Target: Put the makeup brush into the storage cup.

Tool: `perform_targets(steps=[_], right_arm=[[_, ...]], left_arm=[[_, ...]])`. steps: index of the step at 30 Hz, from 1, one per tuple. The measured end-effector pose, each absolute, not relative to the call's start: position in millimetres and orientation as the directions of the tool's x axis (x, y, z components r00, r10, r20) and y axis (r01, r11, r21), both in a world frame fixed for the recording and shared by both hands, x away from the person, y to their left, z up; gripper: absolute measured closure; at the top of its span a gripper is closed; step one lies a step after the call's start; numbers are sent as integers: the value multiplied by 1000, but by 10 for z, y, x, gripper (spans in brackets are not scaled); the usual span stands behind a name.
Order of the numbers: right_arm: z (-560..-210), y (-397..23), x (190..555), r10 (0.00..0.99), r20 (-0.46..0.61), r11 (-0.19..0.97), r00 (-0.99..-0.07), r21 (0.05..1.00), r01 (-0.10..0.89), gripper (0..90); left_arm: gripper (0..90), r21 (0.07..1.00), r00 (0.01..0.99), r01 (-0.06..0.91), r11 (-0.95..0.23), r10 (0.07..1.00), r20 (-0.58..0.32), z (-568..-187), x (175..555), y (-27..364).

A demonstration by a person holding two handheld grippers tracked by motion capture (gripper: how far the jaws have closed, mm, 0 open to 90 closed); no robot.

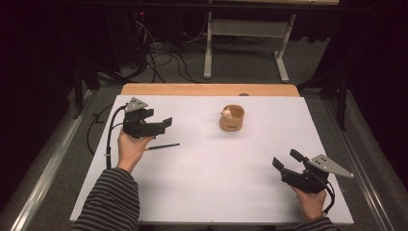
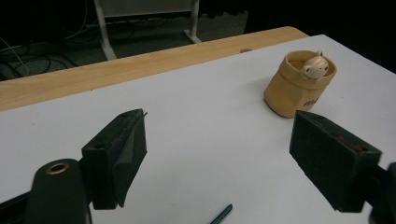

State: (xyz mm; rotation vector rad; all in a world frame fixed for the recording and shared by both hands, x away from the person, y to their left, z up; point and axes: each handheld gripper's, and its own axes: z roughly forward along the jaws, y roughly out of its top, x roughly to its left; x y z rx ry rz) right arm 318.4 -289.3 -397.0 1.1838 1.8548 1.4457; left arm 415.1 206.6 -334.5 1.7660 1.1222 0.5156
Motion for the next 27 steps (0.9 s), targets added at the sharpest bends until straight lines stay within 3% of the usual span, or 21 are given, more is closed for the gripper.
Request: perform_targets(steps=[11,27], right_arm=[[-3975,-2900,3193,860,122,56,-495,943,329,240],[-3971,-2899,3187,858,122,57,-499,943,329,240]], left_arm=[[200,876,478,466,-125,868,-131,-3334,4372,1991],[212,827,487,522,-211,869,-86,-3290,4501,1938]])
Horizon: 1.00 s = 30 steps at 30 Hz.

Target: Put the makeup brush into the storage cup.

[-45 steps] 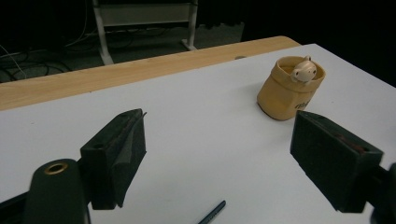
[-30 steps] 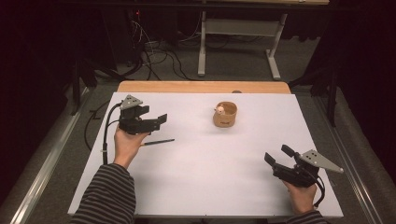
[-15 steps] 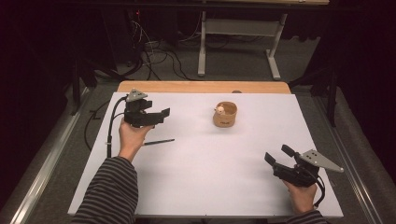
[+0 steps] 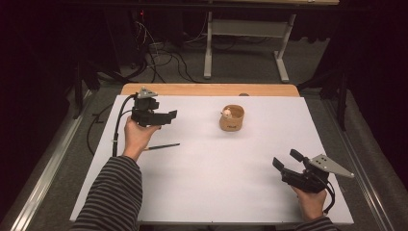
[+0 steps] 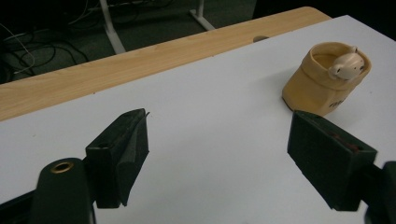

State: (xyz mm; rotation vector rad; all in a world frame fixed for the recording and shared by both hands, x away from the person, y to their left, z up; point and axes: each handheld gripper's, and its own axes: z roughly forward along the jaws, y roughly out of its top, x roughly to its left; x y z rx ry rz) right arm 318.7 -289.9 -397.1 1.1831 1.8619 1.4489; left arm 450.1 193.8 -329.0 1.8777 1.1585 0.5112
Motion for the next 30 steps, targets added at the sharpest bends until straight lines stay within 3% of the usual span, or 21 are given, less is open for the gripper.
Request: perform_targets(steps=[30], right_arm=[[-3971,-2906,3182,859,124,53,-497,943,328,240]], left_arm=[[267,692,548,598,-403,836,13,-3202,4484,1958]])
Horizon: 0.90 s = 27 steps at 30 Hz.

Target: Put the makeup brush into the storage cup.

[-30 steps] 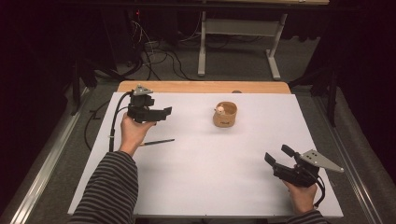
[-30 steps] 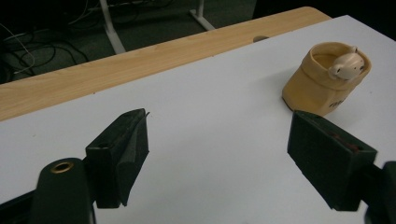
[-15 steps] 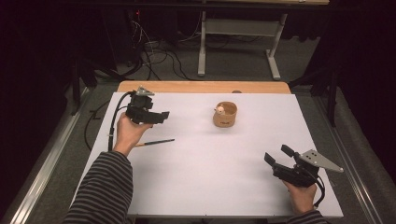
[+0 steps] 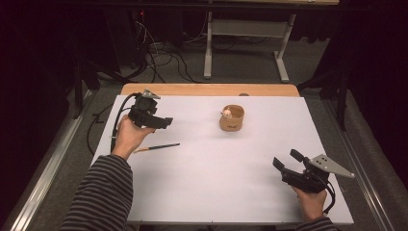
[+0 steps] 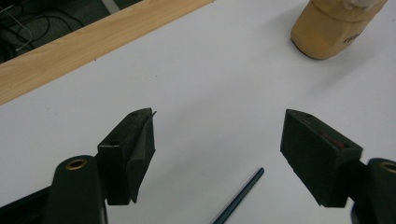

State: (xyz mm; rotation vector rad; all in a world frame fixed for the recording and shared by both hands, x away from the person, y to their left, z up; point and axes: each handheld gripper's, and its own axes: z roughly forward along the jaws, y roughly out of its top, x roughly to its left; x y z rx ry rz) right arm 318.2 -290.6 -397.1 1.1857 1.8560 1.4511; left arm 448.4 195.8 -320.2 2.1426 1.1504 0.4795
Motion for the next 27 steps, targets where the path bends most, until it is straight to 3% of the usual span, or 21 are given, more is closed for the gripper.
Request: perform_targets(steps=[10,27], right_arm=[[-3972,-2903,3183,859,127,52,-496,942,332,240],[-3973,-2896,3181,857,126,56,-500,941,333,241]], left_arm=[[292,624,573,639,-450,820,4,-3268,4506,1991],[322,503,639,641,-579,766,67,-3385,4463,1964]])
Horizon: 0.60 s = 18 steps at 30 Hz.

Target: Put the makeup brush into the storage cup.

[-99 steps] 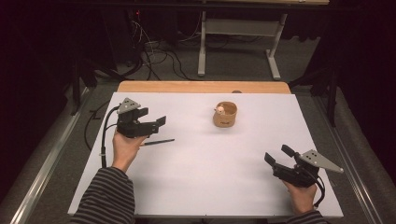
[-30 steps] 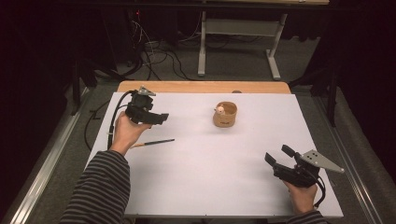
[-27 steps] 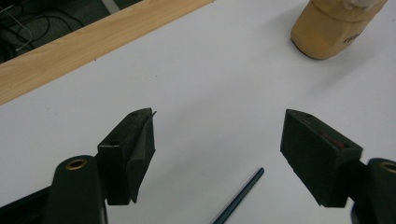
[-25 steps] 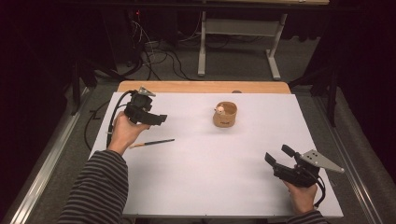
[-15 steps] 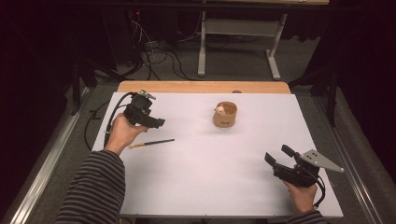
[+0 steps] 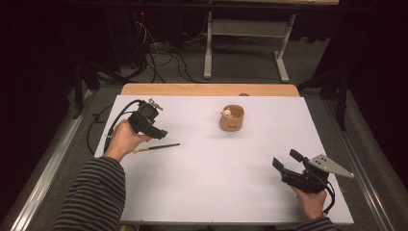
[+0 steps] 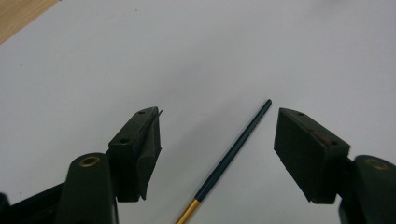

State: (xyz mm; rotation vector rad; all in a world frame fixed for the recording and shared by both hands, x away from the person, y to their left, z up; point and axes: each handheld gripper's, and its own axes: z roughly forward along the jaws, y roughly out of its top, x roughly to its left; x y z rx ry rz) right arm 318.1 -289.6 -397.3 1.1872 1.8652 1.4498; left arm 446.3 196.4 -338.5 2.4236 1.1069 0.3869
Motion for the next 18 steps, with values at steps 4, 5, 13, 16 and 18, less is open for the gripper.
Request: perform_targets(steps=[4,5,13,16,18], right_arm=[[-3975,-2901,3187,856,124,58,-502,941,332,241],[-3975,-2901,3187,856,124,58,-502,941,332,241],[-3977,-2899,3186,854,124,62,-505,940,335,241],[-3973,-2903,3181,856,128,55,-501,941,334,241],[-3973,-2901,3179,854,126,57,-504,941,332,241]], left_arm=[[325,481,647,645,-593,759,69,-3428,4479,1965],[332,475,651,646,-598,756,68,-3438,4480,1962],[359,433,658,659,-615,750,63,-3505,4488,1950],[360,429,657,667,-609,752,47,-3538,4486,1950],[357,409,666,666,-624,744,51,-3560,4477,1947]])
